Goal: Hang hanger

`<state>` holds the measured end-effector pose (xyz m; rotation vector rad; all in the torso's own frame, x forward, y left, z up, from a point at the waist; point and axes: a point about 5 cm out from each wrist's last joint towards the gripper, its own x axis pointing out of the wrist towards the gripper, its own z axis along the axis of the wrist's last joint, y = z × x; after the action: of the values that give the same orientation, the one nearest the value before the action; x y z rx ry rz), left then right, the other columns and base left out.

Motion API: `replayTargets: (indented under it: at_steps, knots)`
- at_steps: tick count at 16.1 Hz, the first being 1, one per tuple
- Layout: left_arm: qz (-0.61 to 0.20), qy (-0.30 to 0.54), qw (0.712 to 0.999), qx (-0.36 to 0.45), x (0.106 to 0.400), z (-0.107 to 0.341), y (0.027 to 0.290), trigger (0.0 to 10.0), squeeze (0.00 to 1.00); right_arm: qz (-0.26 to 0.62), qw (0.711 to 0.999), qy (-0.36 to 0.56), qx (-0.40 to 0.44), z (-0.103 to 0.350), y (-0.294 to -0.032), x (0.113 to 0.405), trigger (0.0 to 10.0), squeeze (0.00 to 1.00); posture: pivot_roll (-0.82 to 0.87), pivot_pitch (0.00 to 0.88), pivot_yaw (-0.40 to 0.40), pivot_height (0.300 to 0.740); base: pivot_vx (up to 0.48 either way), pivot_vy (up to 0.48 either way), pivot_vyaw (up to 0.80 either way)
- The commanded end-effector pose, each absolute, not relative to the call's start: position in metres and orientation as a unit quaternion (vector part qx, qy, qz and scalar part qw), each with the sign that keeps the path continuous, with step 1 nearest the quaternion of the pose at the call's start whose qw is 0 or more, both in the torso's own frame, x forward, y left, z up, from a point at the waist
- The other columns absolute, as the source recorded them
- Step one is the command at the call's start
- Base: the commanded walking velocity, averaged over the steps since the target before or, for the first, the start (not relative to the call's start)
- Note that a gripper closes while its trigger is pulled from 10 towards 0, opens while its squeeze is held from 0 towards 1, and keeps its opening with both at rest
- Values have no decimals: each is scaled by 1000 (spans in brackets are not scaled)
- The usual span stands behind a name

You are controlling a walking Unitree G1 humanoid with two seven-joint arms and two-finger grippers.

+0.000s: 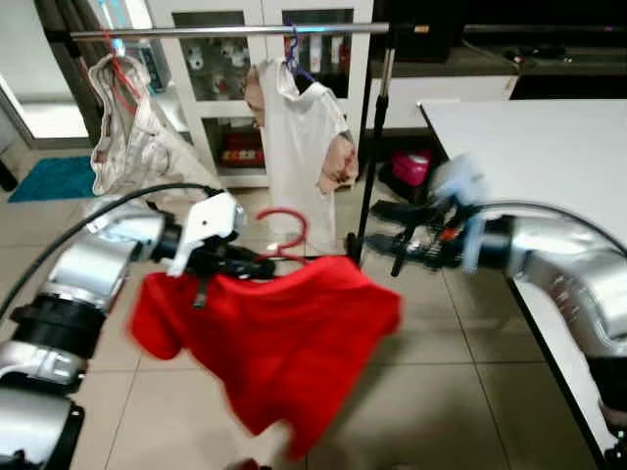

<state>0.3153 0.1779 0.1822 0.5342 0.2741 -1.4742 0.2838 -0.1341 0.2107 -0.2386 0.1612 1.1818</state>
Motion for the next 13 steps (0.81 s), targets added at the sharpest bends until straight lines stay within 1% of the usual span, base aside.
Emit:
replayTargets:
  at_steps: [1, 2, 3, 5, 7, 8, 9, 10, 13]
  knots:
    - [-668, 90, 699, 241, 315, 196, 175, 0, 0, 569, 807, 74, -138, 205, -117, 282, 10000, 0, -145, 0, 47, 740, 0, 0, 0]
    - [-671, 87, 696, 241, 315, 197, 173, 0, 0, 571, 805, 72, -142, 203, -112, 283, 10000, 0, -145, 0, 47, 740, 0, 0, 0]
    - [-675, 86, 691, 244, 315, 198, 171, 0, 0, 577, 801, 66, -144, 200, -102, 285, 10000, 0, -143, 0, 48, 740, 0, 0, 0]
    - [-676, 86, 689, 247, 316, 199, 169, 0, 0, 591, 792, 61, -144, 199, -93, 284, 10000, 0, -144, 0, 48, 740, 0, 0, 0]
    - [-677, 86, 687, 249, 316, 198, 167, 0, 0, 618, 771, 65, -141, 196, -80, 277, 10000, 0, -150, 0, 50, 740, 0, 0, 0]
    - [-677, 85, 687, 249, 316, 198, 166, 0, 0, 621, 768, 68, -141, 194, -76, 276, 8745, 0, -150, 0, 50, 740, 0, 0, 0]
    - [-678, 84, 687, 249, 316, 199, 166, 0, 0, 621, 768, 70, -141, 193, -75, 276, 8745, 0, -147, 0, 48, 740, 0, 0, 0]
    - [-677, 80, 688, 248, 316, 201, 165, 0, 0, 621, 767, 76, -140, 190, -73, 276, 0, 0, -144, 0, 44, 740, 0, 0, 0]
    - [-677, 77, 689, 248, 316, 203, 164, 0, 0, 623, 767, 78, -136, 188, -70, 277, 0, 0, -143, 0, 41, 740, 0, 0, 0]
